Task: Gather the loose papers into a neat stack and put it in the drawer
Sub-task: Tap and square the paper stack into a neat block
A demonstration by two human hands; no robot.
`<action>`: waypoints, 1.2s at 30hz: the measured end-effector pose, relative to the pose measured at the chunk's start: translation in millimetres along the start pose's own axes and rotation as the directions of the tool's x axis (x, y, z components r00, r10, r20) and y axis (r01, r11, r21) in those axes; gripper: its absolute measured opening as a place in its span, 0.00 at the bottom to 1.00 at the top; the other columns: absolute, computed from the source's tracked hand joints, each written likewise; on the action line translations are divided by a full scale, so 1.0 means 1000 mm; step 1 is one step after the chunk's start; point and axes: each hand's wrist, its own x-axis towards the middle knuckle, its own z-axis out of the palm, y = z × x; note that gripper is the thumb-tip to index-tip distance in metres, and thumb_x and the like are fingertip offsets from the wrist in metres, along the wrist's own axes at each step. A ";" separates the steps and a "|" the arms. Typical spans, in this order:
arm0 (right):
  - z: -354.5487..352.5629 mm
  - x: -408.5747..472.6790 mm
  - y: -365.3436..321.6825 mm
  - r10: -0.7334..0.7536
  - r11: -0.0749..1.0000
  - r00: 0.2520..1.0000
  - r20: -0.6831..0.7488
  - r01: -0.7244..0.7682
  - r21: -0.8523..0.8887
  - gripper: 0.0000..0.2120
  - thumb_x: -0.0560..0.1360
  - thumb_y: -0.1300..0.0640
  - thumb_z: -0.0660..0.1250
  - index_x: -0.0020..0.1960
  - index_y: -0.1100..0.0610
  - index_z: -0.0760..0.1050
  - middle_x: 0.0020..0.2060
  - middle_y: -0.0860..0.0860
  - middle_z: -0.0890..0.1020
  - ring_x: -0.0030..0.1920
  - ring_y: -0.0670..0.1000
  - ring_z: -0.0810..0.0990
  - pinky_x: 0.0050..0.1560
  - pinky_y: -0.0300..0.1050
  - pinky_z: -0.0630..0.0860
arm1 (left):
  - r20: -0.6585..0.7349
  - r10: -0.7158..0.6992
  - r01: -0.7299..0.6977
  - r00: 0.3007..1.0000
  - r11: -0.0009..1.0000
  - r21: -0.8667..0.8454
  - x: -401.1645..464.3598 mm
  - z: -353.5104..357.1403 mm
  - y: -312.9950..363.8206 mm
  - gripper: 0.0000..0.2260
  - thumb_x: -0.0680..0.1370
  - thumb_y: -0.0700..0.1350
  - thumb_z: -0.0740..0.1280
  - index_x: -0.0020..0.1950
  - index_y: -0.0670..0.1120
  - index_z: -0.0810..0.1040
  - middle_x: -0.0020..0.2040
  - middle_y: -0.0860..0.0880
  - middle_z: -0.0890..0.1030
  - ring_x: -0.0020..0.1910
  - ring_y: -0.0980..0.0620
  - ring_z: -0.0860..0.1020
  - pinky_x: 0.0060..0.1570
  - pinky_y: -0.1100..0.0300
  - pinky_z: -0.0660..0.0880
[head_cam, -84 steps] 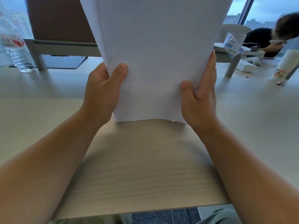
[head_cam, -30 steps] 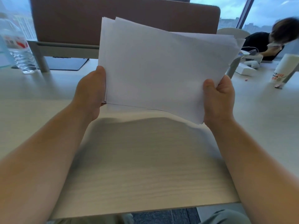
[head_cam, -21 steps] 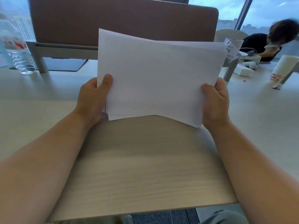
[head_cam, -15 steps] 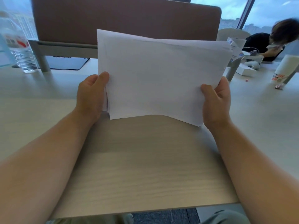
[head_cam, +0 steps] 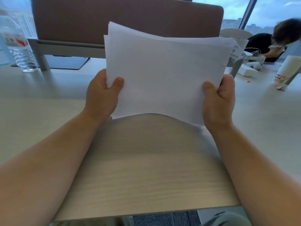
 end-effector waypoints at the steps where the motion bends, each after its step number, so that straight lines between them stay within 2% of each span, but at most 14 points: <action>1: 0.000 0.000 0.000 -0.002 1.000 1.000 -0.004 0.002 0.004 0.09 0.76 0.59 0.65 0.45 0.46 0.67 0.41 0.41 0.76 0.40 0.41 0.74 0.44 0.41 0.74 | -0.013 -0.004 0.003 1.000 1.000 -0.024 0.001 -0.002 0.000 0.05 0.82 0.53 0.68 0.57 0.59 0.79 0.55 0.58 0.85 0.55 0.51 0.84 0.59 0.47 0.82; 5: -0.002 0.002 -0.001 0.024 0.998 1.000 0.000 -0.024 0.052 0.06 0.75 0.56 0.64 0.44 0.46 0.68 0.43 0.44 0.76 0.44 0.45 0.74 0.47 0.48 0.74 | -0.058 -0.141 0.129 0.988 0.978 -0.166 0.004 -0.008 -0.001 0.05 0.78 0.52 0.68 0.48 0.58 0.84 0.51 0.56 0.87 0.53 0.48 0.85 0.57 0.43 0.83; 7: -0.003 0.004 -0.002 0.055 0.995 0.998 0.018 -0.057 0.082 0.06 0.74 0.56 0.64 0.44 0.46 0.69 0.42 0.44 0.76 0.43 0.46 0.74 0.47 0.49 0.74 | -0.060 -0.220 0.198 0.974 0.948 -0.251 0.007 -0.009 -0.003 0.06 0.78 0.47 0.67 0.45 0.53 0.84 0.46 0.54 0.87 0.48 0.48 0.84 0.50 0.47 0.83; 9: -0.004 0.005 -0.003 0.078 0.986 0.996 0.041 -0.083 0.142 0.05 0.73 0.56 0.65 0.45 0.47 0.71 0.43 0.45 0.77 0.44 0.46 0.75 0.47 0.48 0.74 | -0.051 -0.251 0.223 0.967 0.925 -0.309 0.009 -0.008 -0.003 0.06 0.78 0.44 0.67 0.43 0.51 0.81 0.41 0.54 0.84 0.43 0.49 0.81 0.42 0.54 0.77; 11: -0.004 0.004 -0.004 0.094 0.976 0.993 0.073 -0.106 0.189 0.05 0.73 0.56 0.65 0.47 0.48 0.72 0.45 0.45 0.78 0.45 0.46 0.77 0.48 0.47 0.76 | -0.038 -0.247 0.223 0.968 0.922 -0.318 0.007 -0.004 -0.001 0.05 0.79 0.44 0.67 0.45 0.51 0.80 0.42 0.54 0.84 0.42 0.51 0.81 0.39 0.57 0.76; 12: -0.004 0.003 -0.004 0.099 0.974 0.991 0.086 -0.114 0.194 0.05 0.74 0.56 0.65 0.48 0.48 0.73 0.45 0.45 0.79 0.46 0.46 0.78 0.48 0.46 0.77 | -0.024 -0.243 0.223 0.970 0.922 -0.315 0.005 -0.002 0.000 0.04 0.80 0.45 0.67 0.46 0.52 0.80 0.44 0.54 0.86 0.43 0.51 0.83 0.40 0.57 0.78; 16: 0.001 -0.002 -0.005 0.107 0.975 0.991 0.079 -0.120 0.185 0.06 0.74 0.55 0.66 0.49 0.47 0.73 0.47 0.45 0.81 0.48 0.46 0.80 0.52 0.50 0.80 | 0.025 -0.203 0.202 0.979 0.943 -0.264 -0.002 0.005 0.002 0.05 0.80 0.47 0.70 0.54 0.56 0.82 0.53 0.57 0.88 0.53 0.53 0.86 0.54 0.52 0.83; 21: 0.001 -0.002 -0.007 0.052 0.996 0.998 0.029 -0.054 0.068 0.08 0.77 0.59 0.65 0.47 0.45 0.73 0.44 0.40 0.80 0.44 0.41 0.79 0.49 0.45 0.79 | 0.025 -0.127 0.130 0.992 0.973 -0.192 -0.006 0.007 0.003 0.06 0.82 0.49 0.69 0.55 0.60 0.81 0.56 0.59 0.86 0.55 0.55 0.85 0.59 0.50 0.82; 24: -0.001 0.000 -0.008 0.047 0.995 0.998 0.049 -0.051 0.089 0.07 0.75 0.58 0.64 0.46 0.45 0.73 0.45 0.45 0.80 0.45 0.45 0.78 0.50 0.49 0.78 | -0.006 -0.139 0.132 0.990 0.953 -0.274 -0.003 0.003 0.003 0.07 0.82 0.48 0.68 0.57 0.57 0.82 0.56 0.56 0.87 0.55 0.52 0.85 0.57 0.50 0.83; 26: -0.003 0.001 -0.009 0.063 0.982 0.996 0.062 -0.073 0.175 0.06 0.74 0.59 0.64 0.45 0.48 0.73 0.44 0.49 0.79 0.45 0.48 0.76 0.47 0.50 0.75 | -0.032 -0.190 0.167 0.981 0.921 -0.352 0.001 -0.002 0.006 0.07 0.80 0.46 0.68 0.56 0.52 0.83 0.52 0.55 0.88 0.50 0.53 0.85 0.52 0.54 0.83; 29: -0.006 0.002 -0.010 0.078 0.951 0.993 0.092 -0.102 0.292 0.06 0.73 0.61 0.64 0.45 0.51 0.73 0.43 0.50 0.76 0.44 0.49 0.74 0.46 0.47 0.73 | -0.010 -0.237 0.208 0.971 0.872 -0.444 0.004 -0.007 0.006 0.12 0.74 0.47 0.68 0.56 0.46 0.79 0.49 0.50 0.85 0.45 0.52 0.83 0.45 0.55 0.81; 32: -0.005 -0.001 -0.008 0.083 0.946 0.989 0.124 -0.117 0.303 0.07 0.75 0.61 0.65 0.50 0.50 0.75 0.44 0.46 0.80 0.46 0.47 0.77 0.48 0.45 0.77 | 0.053 -0.216 0.218 0.975 0.886 -0.409 0.002 -0.006 0.006 0.18 0.76 0.50 0.69 0.64 0.46 0.78 0.55 0.51 0.87 0.49 0.53 0.86 0.47 0.56 0.83; 34: -0.003 -0.003 -0.007 0.080 0.943 0.987 0.136 -0.120 0.311 0.10 0.75 0.60 0.66 0.55 0.49 0.75 0.48 0.46 0.81 0.50 0.47 0.80 0.53 0.47 0.79 | 0.072 -0.181 0.195 0.981 0.926 -0.323 -0.001 -0.003 0.005 0.15 0.80 0.51 0.69 0.66 0.52 0.78 0.57 0.55 0.86 0.51 0.57 0.86 0.48 0.60 0.82; 36: -0.002 -0.003 -0.007 0.082 0.939 0.986 0.145 -0.125 0.321 0.12 0.76 0.61 0.67 0.57 0.49 0.75 0.51 0.47 0.82 0.52 0.47 0.81 0.55 0.48 0.80 | 0.055 -0.154 0.163 0.987 0.955 -0.248 -0.002 -0.001 0.004 0.14 0.81 0.53 0.69 0.67 0.57 0.77 0.59 0.58 0.85 0.53 0.57 0.85 0.51 0.59 0.81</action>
